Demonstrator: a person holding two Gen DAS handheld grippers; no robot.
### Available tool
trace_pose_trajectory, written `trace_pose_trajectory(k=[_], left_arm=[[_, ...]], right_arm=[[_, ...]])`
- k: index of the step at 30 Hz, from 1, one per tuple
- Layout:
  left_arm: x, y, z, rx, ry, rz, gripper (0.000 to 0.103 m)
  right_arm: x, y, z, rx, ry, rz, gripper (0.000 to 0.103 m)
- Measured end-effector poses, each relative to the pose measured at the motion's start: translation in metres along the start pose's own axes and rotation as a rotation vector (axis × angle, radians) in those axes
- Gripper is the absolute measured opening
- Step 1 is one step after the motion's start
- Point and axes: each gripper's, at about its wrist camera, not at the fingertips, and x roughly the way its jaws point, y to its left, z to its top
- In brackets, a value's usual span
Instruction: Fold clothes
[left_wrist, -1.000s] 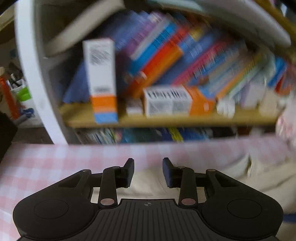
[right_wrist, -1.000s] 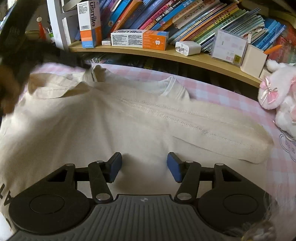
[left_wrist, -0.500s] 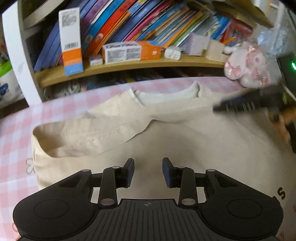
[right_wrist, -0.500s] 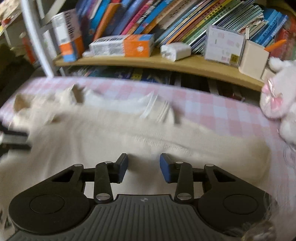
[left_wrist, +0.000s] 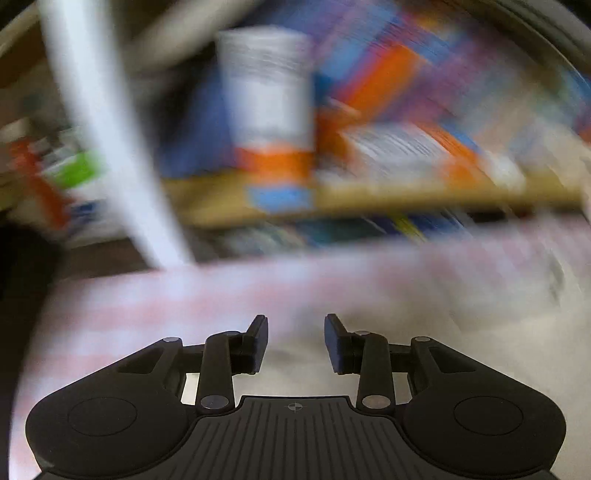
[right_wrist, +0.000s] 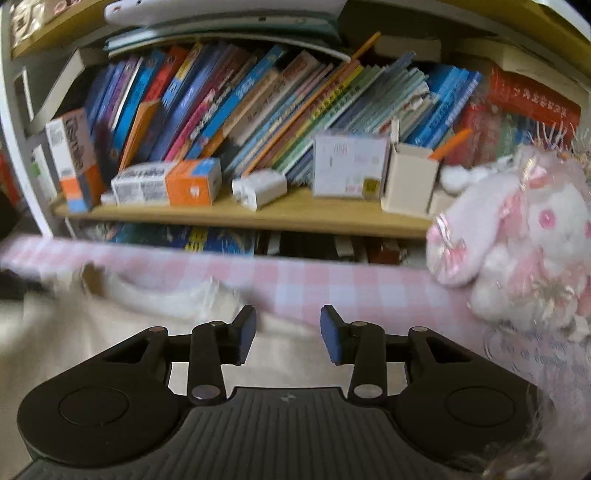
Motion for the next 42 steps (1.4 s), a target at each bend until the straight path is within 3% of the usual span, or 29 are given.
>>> trace_pose_trajectory(k=[2,4,10,15,16,18,19,21,22,23,26,28,30,31,38,41,42], left_arm=[[-0.011,0.027,0.004,-0.093,-0.036,-0.004,0.034],[-0.025,0.045,0.0,-0.103,-0.054,-0.019,0.034],[-0.046,0.067,-0.051,-0.038,0.02,-0.096,0.034],[-0.043,0.078,-0.076,-0.144,0.064,-0.095,0.034],[-0.042,0.079,-0.077,-0.157,0.065,-0.093,0.034],[-0.043,0.08,-0.076,-0.171,0.061,-0.088,0.034],[-0.044,0.08,-0.076,-0.173,0.055,-0.093,0.034],[-0.046,0.082,-0.074,-0.174,0.05,-0.101,0.035],[-0.045,0.083,-0.073,-0.178,0.053,-0.101,0.035],[-0.043,0.084,-0.073,-0.186,0.059,-0.104,0.035],[-0.038,0.084,-0.071,-0.203,0.074,-0.11,0.035],[-0.034,0.082,-0.068,-0.2,0.078,-0.111,0.035],[-0.03,0.081,-0.066,-0.197,0.082,-0.112,0.035],[-0.028,0.081,-0.064,-0.198,0.083,-0.113,0.035],[-0.015,0.085,-0.053,-0.244,0.059,-0.153,0.036],[-0.013,0.088,-0.055,-0.281,0.047,-0.197,0.029],[-0.013,0.088,-0.055,-0.293,0.049,-0.216,0.016]], right_arm=[[-0.004,-0.01,-0.009,0.012,0.017,-0.011,0.039],[-0.008,-0.02,-0.017,0.023,0.033,-0.021,0.04],[-0.017,-0.053,-0.04,0.084,0.082,-0.052,0.04],[0.0,-0.08,-0.041,0.249,0.128,0.004,0.04],[0.003,-0.082,-0.041,0.269,0.135,0.017,0.039],[0.009,-0.084,-0.041,0.307,0.148,0.045,0.012],[0.004,-0.079,-0.038,0.287,0.133,0.066,0.005],[-0.007,-0.07,-0.031,0.25,0.098,0.109,0.005],[-0.019,-0.067,-0.028,0.247,0.041,0.144,0.005],[-0.025,-0.067,-0.026,0.257,0.008,0.139,0.005],[-0.004,-0.072,-0.031,0.276,0.086,0.003,0.006],[0.011,-0.068,-0.036,0.236,0.13,-0.025,0.014],[0.011,-0.063,-0.038,0.215,0.109,-0.026,0.023],[0.009,-0.061,-0.038,0.215,0.102,-0.027,0.033],[-0.036,-0.046,-0.053,0.143,0.078,-0.019,0.035],[-0.058,-0.04,-0.075,0.142,0.103,-0.018,0.035],[-0.065,-0.037,-0.083,0.135,0.113,-0.023,0.035]])
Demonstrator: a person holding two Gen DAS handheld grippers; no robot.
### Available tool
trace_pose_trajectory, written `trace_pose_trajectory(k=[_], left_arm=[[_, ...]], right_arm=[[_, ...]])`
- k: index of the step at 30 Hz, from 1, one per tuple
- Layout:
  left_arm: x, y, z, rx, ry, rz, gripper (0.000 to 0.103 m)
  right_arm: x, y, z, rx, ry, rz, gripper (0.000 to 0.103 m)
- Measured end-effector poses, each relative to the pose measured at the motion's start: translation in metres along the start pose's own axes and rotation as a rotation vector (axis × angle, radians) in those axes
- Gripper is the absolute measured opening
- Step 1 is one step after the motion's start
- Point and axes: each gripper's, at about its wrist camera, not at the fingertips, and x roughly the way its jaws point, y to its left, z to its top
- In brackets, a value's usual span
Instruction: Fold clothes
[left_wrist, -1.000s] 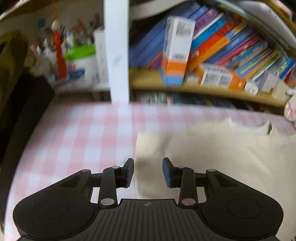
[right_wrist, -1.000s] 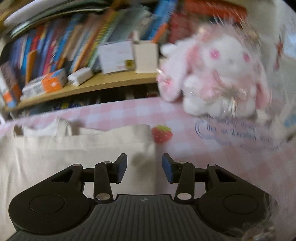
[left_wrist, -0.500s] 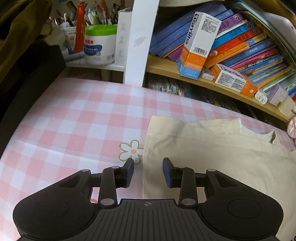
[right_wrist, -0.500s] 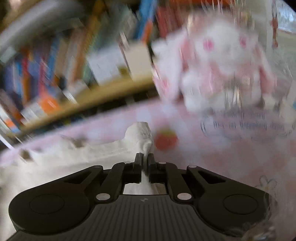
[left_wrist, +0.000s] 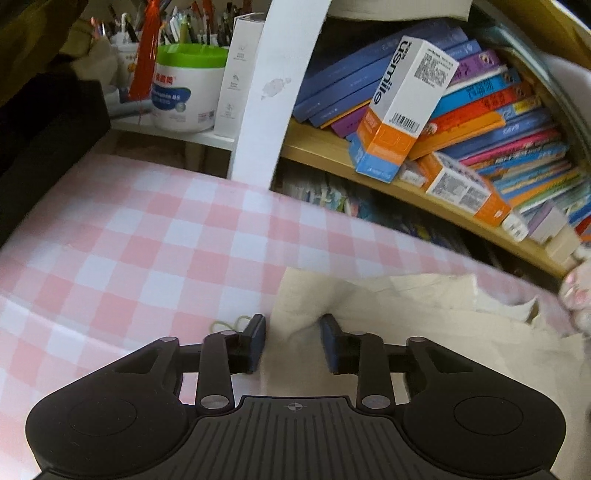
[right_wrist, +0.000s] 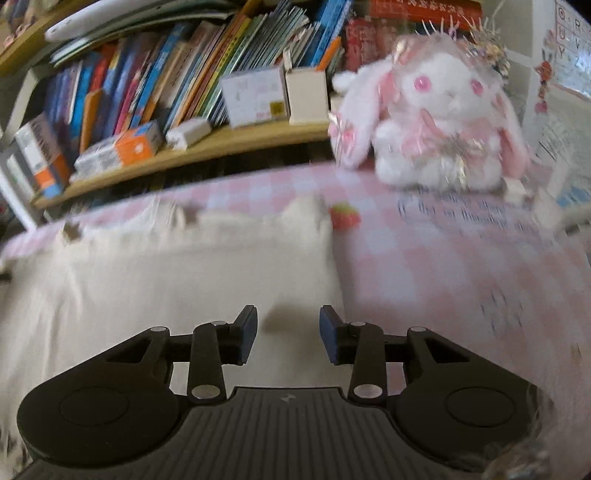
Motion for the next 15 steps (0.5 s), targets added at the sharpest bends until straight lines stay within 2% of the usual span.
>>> trace_pose_trajectory(k=[1,5,7,9,12,14,15], left_arm=[[0.001,0.0,-0.001,-0.006,0.01,-0.02,0.005],[-0.015,-0.014,-0.009,0.078,-0.048,-0.038,0.003],[-0.027,-0.011,-0.007,0.06,-0.109,-0.034,0.004],[-0.02,-0.006,-0.001,0.055,-0.067,-0.023,0.004],[-0.004,-0.006,0.006,0.105,0.034,0.02,0.013],[-0.007,-0.007,0.007,0.135,0.037,0.042,0.021],[-0.014,-0.006,0.005,0.134,0.02,0.036,0.029]], right_arm=[[-0.006,0.002,-0.009,-0.006,0.009,-0.005,0.035],[-0.016,0.004,-0.022,-0.004,0.019,-0.022,0.035],[-0.021,0.005,-0.029,-0.003,0.024,-0.03,0.035],[-0.026,0.006,-0.036,-0.001,0.029,-0.038,0.035],[-0.033,0.008,-0.046,0.001,0.036,-0.051,0.035],[-0.038,0.009,-0.053,0.002,0.041,-0.059,0.035],[-0.041,0.01,-0.056,0.003,0.044,-0.063,0.035]])
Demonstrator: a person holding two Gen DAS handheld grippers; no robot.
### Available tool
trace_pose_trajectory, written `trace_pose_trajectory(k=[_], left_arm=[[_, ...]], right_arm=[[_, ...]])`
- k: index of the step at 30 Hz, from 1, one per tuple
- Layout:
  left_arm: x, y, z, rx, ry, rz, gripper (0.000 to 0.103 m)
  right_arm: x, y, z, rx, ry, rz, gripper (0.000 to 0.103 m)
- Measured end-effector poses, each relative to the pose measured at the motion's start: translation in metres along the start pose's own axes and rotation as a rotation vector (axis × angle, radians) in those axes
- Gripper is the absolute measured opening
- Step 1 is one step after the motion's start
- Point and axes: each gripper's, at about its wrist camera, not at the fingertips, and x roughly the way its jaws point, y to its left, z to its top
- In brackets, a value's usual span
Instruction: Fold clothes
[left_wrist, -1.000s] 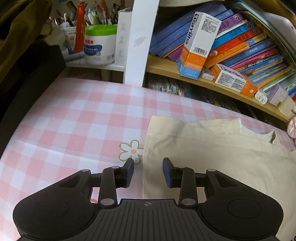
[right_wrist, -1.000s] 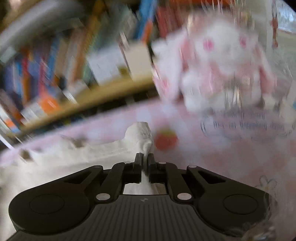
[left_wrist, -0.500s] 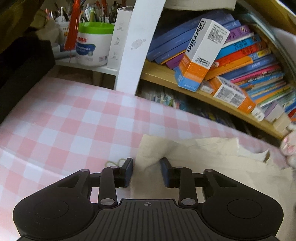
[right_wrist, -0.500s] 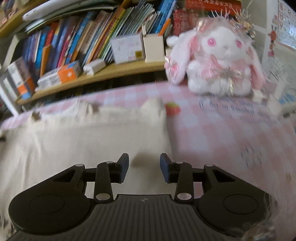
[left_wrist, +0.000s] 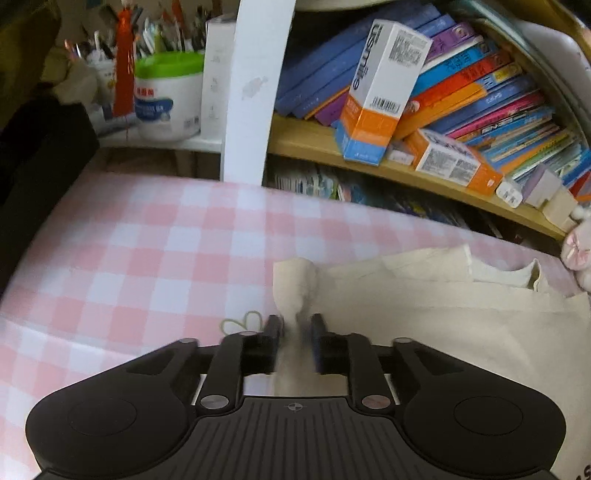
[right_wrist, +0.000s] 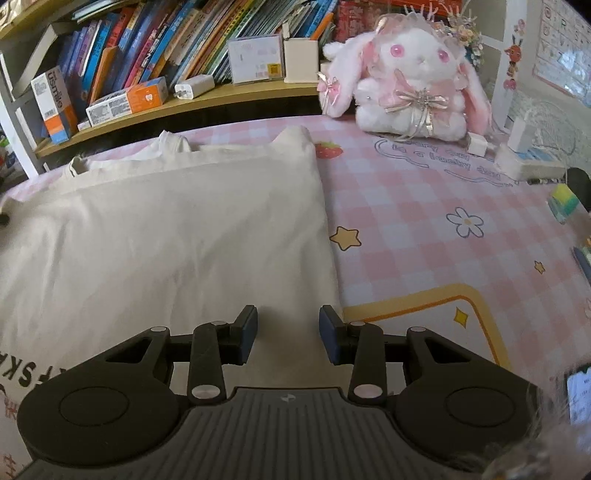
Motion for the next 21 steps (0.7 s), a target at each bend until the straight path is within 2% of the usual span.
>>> trace_pose_trajectory(k=[1,5,7,9,14,21], left_arm=[[-0.007,0.001,-0.002,-0.002,-0.017,-0.005,0.035],[-0.041,-0.003,-0.027,0.03,-0.042,-0.049,0.037],[-0.058,-0.006,-0.042,0.051,-0.05,-0.074,0.049],[-0.076,-0.009,-0.061,0.071,-0.047,-0.096,0.052],[-0.104,-0.01,-0.111,0.106,-0.003,-0.07,0.058],[-0.122,0.0,-0.152,-0.027,0.031,-0.034,0.06]], right_arm=[[-0.002,0.0,-0.004,0.001,0.003,-0.004,0.035],[-0.016,0.002,-0.014,0.013,0.002,-0.016,0.036],[-0.022,0.002,-0.021,0.027,0.004,-0.023,0.037],[-0.029,0.001,-0.028,0.05,0.005,-0.027,0.038],[-0.034,0.003,-0.043,0.07,0.024,-0.035,0.041],[-0.032,0.006,-0.046,0.058,0.039,-0.03,0.041]])
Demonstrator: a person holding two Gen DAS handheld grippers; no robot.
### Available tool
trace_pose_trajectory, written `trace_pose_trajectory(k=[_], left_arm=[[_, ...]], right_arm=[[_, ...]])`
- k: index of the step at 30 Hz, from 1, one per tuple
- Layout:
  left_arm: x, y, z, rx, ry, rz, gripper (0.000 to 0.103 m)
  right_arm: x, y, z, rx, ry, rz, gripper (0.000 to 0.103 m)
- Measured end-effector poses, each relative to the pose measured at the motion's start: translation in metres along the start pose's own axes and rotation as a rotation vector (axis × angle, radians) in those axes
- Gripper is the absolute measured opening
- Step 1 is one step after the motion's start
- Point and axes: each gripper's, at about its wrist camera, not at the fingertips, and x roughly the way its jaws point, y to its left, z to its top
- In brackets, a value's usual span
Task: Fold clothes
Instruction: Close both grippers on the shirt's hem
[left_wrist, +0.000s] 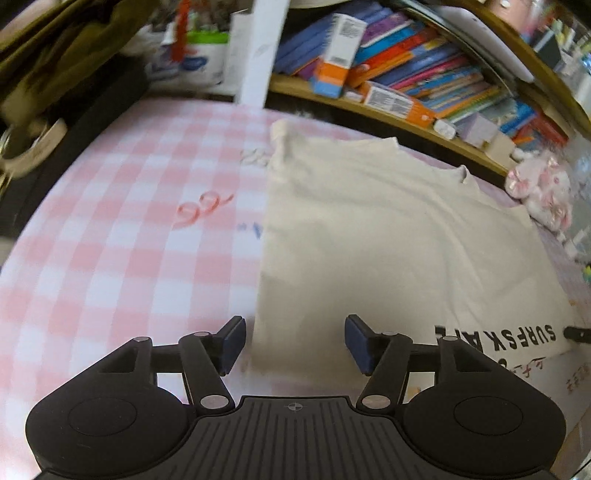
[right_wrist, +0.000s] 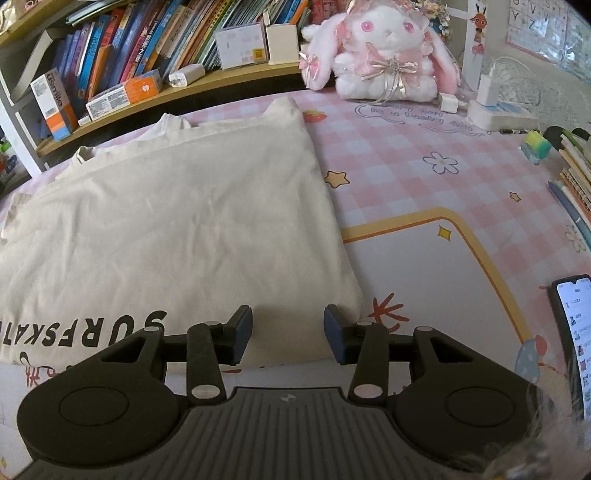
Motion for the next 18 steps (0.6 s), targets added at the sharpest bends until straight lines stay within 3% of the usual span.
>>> trace_pose_trajectory(k=[4,10,14,18], left_arm=[[-0.004,-0.01,-0.011,-0.027,-0.018,0.043,0.06],[-0.006,-0.024,-0.017,-0.047,-0.02,0.105,0.06],[-0.004,-0.026,-0.018,-0.055,-0.018,0.136,0.06],[-0.002,-0.031,-0.019,-0.064,-0.021,0.151,0.057]], right_arm=[[-0.002,-0.001,-0.003,-0.041,-0.003,0.017,0.041],[-0.004,-0.015,-0.005,-0.026,0.0,0.043,0.05],[-0.006,-0.024,-0.007,-0.017,0.002,0.061,0.061],[-0.008,-0.034,-0.009,-0.007,0.004,0.078,0.056]])
